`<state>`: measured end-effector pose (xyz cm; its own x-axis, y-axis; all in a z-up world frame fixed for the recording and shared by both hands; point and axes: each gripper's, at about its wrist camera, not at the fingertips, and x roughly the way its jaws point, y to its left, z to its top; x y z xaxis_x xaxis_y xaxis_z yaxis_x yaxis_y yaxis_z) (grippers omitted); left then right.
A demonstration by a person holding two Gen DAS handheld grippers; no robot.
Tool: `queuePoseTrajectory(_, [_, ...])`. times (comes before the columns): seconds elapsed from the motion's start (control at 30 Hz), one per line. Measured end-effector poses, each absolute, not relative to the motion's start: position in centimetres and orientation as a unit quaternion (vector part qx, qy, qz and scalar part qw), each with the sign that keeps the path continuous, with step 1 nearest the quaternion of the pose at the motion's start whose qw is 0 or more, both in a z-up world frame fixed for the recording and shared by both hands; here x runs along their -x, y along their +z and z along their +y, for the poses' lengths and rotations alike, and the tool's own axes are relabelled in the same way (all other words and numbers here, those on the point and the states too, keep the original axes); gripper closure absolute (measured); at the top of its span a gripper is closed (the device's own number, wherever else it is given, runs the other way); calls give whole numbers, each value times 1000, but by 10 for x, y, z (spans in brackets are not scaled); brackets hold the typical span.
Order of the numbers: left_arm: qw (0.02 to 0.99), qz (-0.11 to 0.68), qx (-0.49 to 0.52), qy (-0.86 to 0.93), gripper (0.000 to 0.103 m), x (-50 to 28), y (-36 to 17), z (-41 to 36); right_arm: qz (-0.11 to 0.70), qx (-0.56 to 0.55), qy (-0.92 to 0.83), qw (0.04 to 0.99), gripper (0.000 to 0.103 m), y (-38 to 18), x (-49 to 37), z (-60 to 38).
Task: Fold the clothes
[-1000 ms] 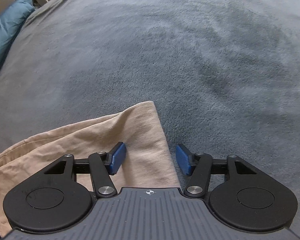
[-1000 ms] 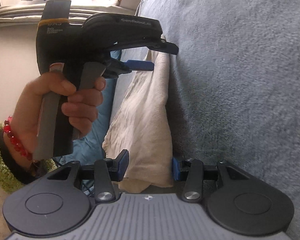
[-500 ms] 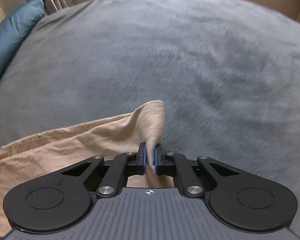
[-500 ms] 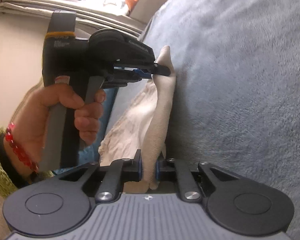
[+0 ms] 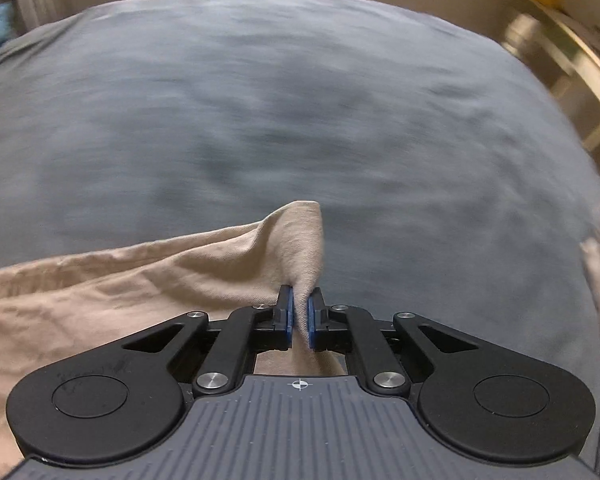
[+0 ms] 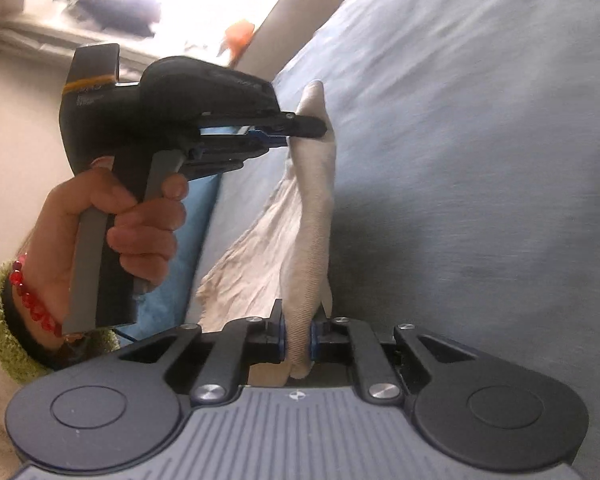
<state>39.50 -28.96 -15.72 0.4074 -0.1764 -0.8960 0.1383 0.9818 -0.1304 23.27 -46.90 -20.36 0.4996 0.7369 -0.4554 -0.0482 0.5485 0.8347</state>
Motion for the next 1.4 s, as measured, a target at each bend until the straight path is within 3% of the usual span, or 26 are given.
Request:
queuePoseTrajectory(0.1, [820, 555, -7, -142, 87, -398, -178, -312, 445, -422, 221, 758, 90, -218, -226, -490])
queuePoseTrajectory(0.2, [796, 579, 25, -175, 82, -401, -188, -297, 471, -448, 187, 736, 73, -242, -228, -502])
queuePoseTrajectory(0.23, [793, 581, 35, -179, 80, -399, -185, -285, 479, -453, 172, 732, 73, -247, -229, -506])
queuePoseTrajectory(0.37, [817, 545, 40, -186, 67, -380, -147, -212, 462, -459, 139, 746, 67, -238, -222, -530])
queuePoseTrajectory(0.53, [872, 478, 33, -101, 61, -325, -107, -91, 428, -403, 125, 799, 66, -197, -228, -534])
queuePoseTrajectory(0.8, [892, 368, 248, 84, 61, -196, -115, 68, 418, -231, 254, 841, 61, -142, -266, -414])
queuePoseTrajectory(1.4, [918, 342, 197, 41, 60, -149, -190, 73, 490, -10, 392, 778, 59, -110, -274, -127])
